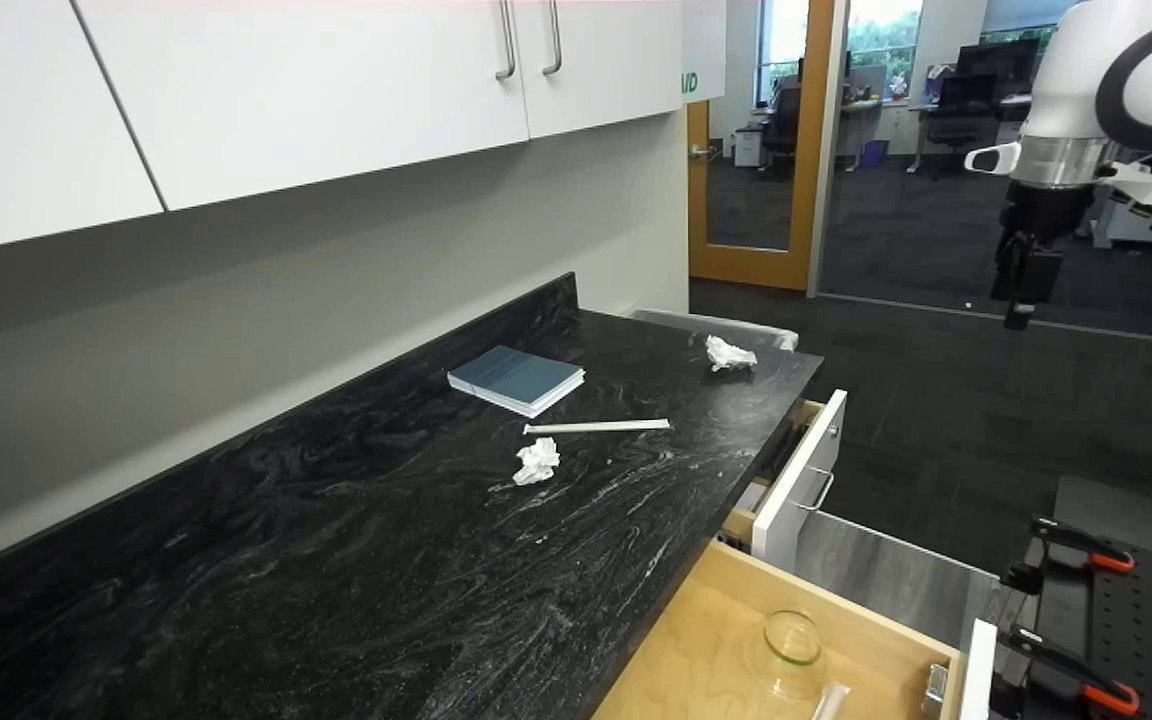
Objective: Pick up the plastic cup from the drawer, put it on the countertop and close the drawer.
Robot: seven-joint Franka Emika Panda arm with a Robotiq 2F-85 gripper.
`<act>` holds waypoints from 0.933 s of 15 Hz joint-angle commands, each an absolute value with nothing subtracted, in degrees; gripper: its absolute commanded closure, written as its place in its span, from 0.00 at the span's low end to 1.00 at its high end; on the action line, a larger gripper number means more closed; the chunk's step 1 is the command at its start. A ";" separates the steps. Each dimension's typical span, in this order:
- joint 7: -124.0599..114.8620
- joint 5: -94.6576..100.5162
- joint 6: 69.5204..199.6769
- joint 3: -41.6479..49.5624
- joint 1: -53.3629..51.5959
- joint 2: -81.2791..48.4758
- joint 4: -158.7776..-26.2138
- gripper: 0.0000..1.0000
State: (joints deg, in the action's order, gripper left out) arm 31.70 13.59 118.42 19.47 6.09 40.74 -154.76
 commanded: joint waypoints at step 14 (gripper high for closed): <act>-1.50 0.22 125.97 -16.33 -17.97 35.42 -158.40 0.00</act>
State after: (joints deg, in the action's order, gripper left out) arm -1.22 -0.21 126.08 -16.94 -17.45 35.46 -158.48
